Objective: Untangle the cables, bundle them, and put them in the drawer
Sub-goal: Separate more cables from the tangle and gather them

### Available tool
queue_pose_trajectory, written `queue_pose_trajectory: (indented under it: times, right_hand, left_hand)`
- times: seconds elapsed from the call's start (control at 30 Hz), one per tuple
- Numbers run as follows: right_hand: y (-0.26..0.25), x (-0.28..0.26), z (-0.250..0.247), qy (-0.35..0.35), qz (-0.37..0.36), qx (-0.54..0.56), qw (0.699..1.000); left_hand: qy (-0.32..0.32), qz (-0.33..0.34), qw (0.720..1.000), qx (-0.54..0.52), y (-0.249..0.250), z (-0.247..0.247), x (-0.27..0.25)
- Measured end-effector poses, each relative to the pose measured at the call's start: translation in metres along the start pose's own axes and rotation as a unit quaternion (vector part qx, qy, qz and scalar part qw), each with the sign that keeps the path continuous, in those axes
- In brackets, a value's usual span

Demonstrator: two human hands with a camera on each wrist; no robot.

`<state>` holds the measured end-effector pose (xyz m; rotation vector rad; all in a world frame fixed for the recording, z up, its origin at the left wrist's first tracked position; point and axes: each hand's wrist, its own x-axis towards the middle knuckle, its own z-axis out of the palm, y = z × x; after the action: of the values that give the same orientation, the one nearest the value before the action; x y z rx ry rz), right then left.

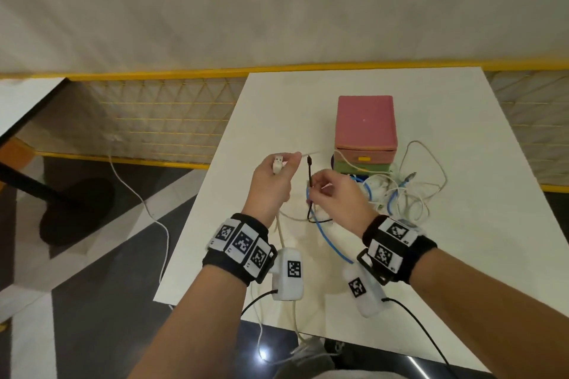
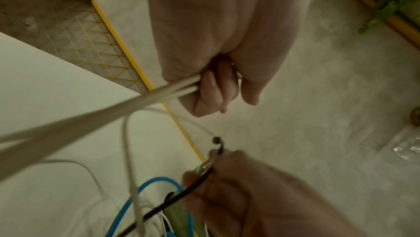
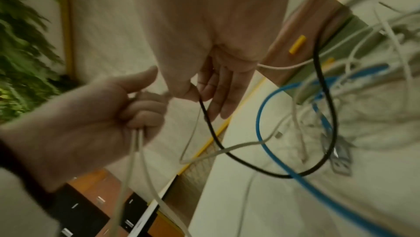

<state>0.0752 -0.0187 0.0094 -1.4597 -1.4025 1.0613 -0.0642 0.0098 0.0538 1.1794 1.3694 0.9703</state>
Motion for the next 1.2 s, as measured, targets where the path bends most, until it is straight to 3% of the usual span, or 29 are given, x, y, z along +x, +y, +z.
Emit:
queue_pose_trajectory:
  times: [0.1,0.27,0.47,0.57,0.67,0.77,0.83,0.97,1.03,1.1,1.2]
  right_hand:
    - [-0.017,-0.005,-0.012,-0.019,-0.054,0.021,0.998]
    - [-0.020,-0.011,-0.018,-0.006,-0.131,0.004,0.991]
    - [-0.016,-0.017,-0.020,-0.042,-0.095,0.021,0.994]
    - [-0.011,-0.020,-0.021,-0.097,-0.077,0.006,0.992]
    - [-0.014,-0.018,-0.024,-0.083,-0.085,-0.002,0.993]
    - [-0.021,-0.013,-0.028,-0.077,-0.104,-0.013,0.991]
    - [-0.020,-0.011,-0.032,-0.105,-0.115,-0.043,0.987]
    - [-0.007,-0.006,-0.047,-0.126,-0.099,-0.111,0.981]
    - [-0.011,0.001,-0.060,-0.096,-0.089,-0.123,0.984]
    - [-0.027,0.009,-0.073,-0.056,-0.101,-0.112,0.987]
    - [-0.057,0.015,-0.089,-0.039,-0.127,-0.082,0.988]
  left_hand:
    - [-0.033,0.045,0.998,0.028,0.009,0.014,-0.002]
    - [0.011,0.069,0.998,0.004,0.018,0.032,0.006]
    - [-0.021,0.083,0.995,0.045,0.027,0.036,0.012]
    - [-0.034,0.107,0.994,-0.002,0.037,0.037,0.013]
    - [-0.071,0.121,0.990,-0.027,0.047,0.040,0.008]
    - [-0.098,0.095,0.987,-0.088,0.059,0.040,0.003]
    - [-0.091,0.091,0.981,-0.148,0.074,0.037,0.002]
    - [-0.068,0.148,0.964,-0.208,0.103,0.017,0.000]
    - [-0.098,0.170,0.973,-0.124,0.107,0.012,-0.004]
    - [-0.126,0.193,0.970,0.072,0.102,0.017,-0.008]
    - [-0.152,0.198,0.915,0.317,0.085,0.032,-0.007]
